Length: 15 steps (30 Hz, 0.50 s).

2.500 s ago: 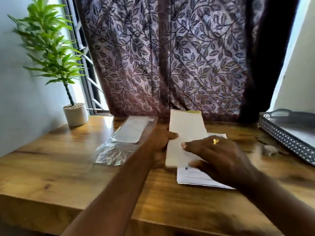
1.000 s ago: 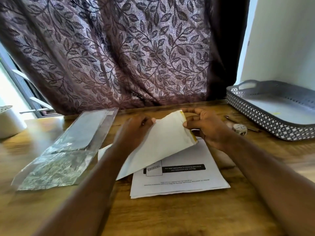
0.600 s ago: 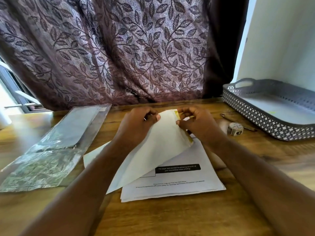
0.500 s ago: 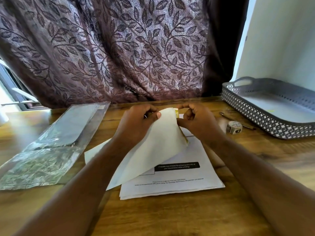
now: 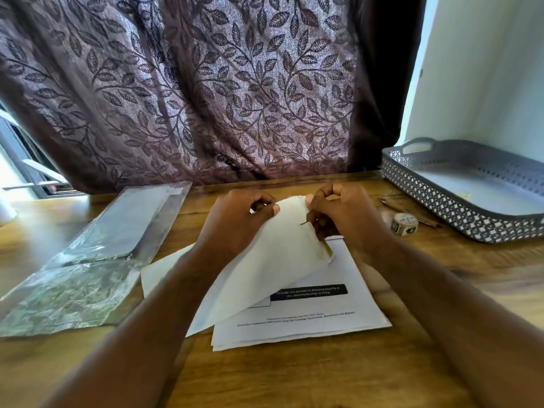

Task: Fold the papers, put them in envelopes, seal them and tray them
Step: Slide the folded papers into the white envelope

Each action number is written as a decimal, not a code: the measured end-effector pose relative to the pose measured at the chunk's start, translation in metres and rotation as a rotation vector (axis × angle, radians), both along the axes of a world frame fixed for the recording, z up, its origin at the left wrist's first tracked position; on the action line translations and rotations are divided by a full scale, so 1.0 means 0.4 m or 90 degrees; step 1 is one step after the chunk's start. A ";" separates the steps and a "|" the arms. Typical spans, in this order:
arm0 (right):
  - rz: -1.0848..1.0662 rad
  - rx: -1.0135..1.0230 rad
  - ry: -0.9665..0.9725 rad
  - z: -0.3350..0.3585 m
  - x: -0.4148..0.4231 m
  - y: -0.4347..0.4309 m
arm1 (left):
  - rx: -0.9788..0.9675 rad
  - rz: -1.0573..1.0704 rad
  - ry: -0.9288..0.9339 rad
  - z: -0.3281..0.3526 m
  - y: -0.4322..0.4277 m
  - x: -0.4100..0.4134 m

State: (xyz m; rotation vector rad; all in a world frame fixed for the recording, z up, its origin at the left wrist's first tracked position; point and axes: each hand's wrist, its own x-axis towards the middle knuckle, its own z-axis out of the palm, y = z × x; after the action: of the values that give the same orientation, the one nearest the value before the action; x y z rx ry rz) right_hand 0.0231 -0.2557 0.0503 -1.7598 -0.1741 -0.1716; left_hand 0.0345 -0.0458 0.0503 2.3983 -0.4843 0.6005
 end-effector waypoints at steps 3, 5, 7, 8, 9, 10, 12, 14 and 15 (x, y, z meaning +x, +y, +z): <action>0.043 0.045 0.076 0.002 -0.004 0.002 | 0.007 0.010 0.009 0.001 0.003 0.002; 0.080 0.053 0.152 -0.001 -0.004 0.003 | 0.013 0.014 0.009 0.001 0.002 0.002; 0.110 0.068 0.230 -0.004 -0.004 0.003 | 0.013 0.017 0.012 0.002 0.000 0.001; 0.123 0.079 0.258 -0.003 -0.004 0.003 | 0.011 0.017 0.015 0.003 -0.001 0.001; 0.139 0.093 0.279 -0.001 -0.006 0.002 | 0.008 0.017 0.015 0.004 -0.001 -0.001; 0.160 0.108 0.296 0.002 -0.008 0.001 | 0.005 0.015 0.011 0.006 -0.002 -0.001; 0.216 0.142 0.320 0.008 -0.013 0.001 | -0.003 0.010 -0.001 0.009 -0.002 -0.004; 0.262 0.174 0.336 0.011 -0.017 0.002 | -0.012 0.002 -0.006 0.011 -0.002 -0.006; 0.278 0.185 0.342 0.012 -0.018 0.002 | -0.011 0.001 -0.008 0.012 -0.003 -0.007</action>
State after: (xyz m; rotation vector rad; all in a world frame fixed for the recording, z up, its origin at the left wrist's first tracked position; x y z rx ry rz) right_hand 0.0158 -0.2549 0.0549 -1.3849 -0.1286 0.5618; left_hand 0.0317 -0.0471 0.0551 2.3796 -0.4813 0.6177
